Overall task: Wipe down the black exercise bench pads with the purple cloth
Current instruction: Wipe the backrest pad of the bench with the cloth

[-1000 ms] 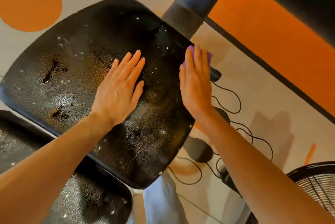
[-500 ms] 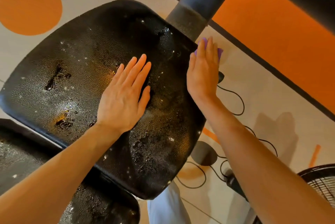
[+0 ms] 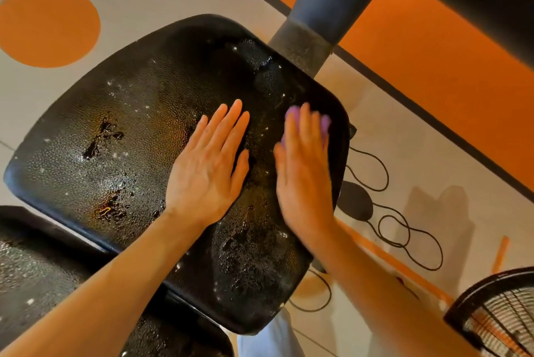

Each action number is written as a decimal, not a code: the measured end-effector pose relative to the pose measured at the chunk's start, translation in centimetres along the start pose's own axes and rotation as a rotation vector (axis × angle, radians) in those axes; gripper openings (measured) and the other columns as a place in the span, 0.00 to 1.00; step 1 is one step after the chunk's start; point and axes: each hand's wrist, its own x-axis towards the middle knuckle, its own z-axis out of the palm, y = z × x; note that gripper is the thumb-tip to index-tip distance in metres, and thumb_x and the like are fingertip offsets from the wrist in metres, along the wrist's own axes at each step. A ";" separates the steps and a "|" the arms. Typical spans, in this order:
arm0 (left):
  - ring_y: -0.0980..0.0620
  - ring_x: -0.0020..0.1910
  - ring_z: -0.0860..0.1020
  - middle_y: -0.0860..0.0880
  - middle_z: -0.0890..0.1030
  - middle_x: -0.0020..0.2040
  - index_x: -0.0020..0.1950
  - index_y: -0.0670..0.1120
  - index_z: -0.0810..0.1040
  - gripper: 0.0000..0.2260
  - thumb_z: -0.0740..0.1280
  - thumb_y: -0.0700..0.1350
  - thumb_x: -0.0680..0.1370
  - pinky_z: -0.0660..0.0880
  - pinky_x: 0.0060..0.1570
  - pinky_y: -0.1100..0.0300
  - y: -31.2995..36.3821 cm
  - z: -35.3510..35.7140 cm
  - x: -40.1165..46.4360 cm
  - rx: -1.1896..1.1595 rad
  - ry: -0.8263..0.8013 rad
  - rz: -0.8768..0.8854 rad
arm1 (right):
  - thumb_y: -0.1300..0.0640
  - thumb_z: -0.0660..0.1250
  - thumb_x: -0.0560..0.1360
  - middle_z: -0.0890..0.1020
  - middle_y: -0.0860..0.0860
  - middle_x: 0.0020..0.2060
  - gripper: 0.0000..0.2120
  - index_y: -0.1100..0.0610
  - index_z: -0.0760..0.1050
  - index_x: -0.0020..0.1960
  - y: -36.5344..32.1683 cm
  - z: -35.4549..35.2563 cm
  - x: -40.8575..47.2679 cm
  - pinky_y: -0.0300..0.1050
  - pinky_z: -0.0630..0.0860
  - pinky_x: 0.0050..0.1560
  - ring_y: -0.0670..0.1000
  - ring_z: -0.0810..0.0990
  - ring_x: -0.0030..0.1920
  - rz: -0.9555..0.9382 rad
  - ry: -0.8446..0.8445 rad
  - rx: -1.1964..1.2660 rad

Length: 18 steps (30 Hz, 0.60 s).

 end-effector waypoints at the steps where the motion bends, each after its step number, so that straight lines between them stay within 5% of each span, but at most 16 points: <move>1: 0.49 0.80 0.54 0.46 0.56 0.80 0.79 0.44 0.58 0.25 0.53 0.51 0.84 0.52 0.78 0.51 0.0 0.0 0.0 -0.005 0.005 -0.002 | 0.52 0.48 0.82 0.56 0.60 0.77 0.26 0.61 0.54 0.77 0.2 -0.4 -1.8 0.56 0.51 0.77 0.59 0.49 0.78 -0.085 -0.051 -0.011; 3: 0.49 0.80 0.54 0.46 0.57 0.80 0.79 0.44 0.59 0.24 0.53 0.51 0.84 0.52 0.78 0.51 0.0 0.0 0.0 -0.010 0.010 -0.002 | 0.52 0.48 0.82 0.58 0.60 0.76 0.25 0.60 0.56 0.77 2.2 -0.4 0.0 0.56 0.53 0.77 0.58 0.53 0.77 -0.202 -0.062 -0.028; 8: 0.49 0.80 0.54 0.46 0.56 0.80 0.79 0.45 0.58 0.25 0.52 0.51 0.84 0.53 0.78 0.50 0.0 0.1 0.1 0.013 0.002 0.001 | 0.52 0.44 0.82 0.66 0.60 0.72 0.25 0.61 0.59 0.75 2.7 0.7 10.6 0.56 0.55 0.76 0.58 0.63 0.74 0.161 0.050 -0.011; 11: 0.49 0.80 0.53 0.46 0.56 0.80 0.79 0.45 0.57 0.25 0.51 0.52 0.84 0.54 0.78 0.49 -0.1 0.1 0.0 0.023 -0.009 -0.006 | 0.53 0.50 0.82 0.61 0.60 0.75 0.25 0.61 0.55 0.77 -0.1 0.1 2.4 0.57 0.57 0.75 0.59 0.56 0.76 0.006 0.018 0.001; 14: 0.49 0.80 0.53 0.46 0.56 0.80 0.79 0.45 0.58 0.25 0.51 0.52 0.84 0.54 0.78 0.49 -0.1 0.2 0.0 0.026 -0.004 -0.005 | 0.54 0.55 0.82 0.65 0.59 0.73 0.26 0.63 0.56 0.76 0.9 -0.3 0.9 0.55 0.64 0.73 0.57 0.60 0.75 -0.126 -0.028 0.014; 18: 0.51 0.80 0.52 0.48 0.55 0.81 0.80 0.46 0.57 0.25 0.51 0.52 0.83 0.49 0.79 0.52 -0.2 0.1 0.1 -0.013 -0.007 0.002 | 0.55 0.53 0.82 0.68 0.58 0.71 0.22 0.61 0.59 0.75 0.9 0.4 10.3 0.56 0.62 0.73 0.58 0.65 0.72 0.152 0.073 0.030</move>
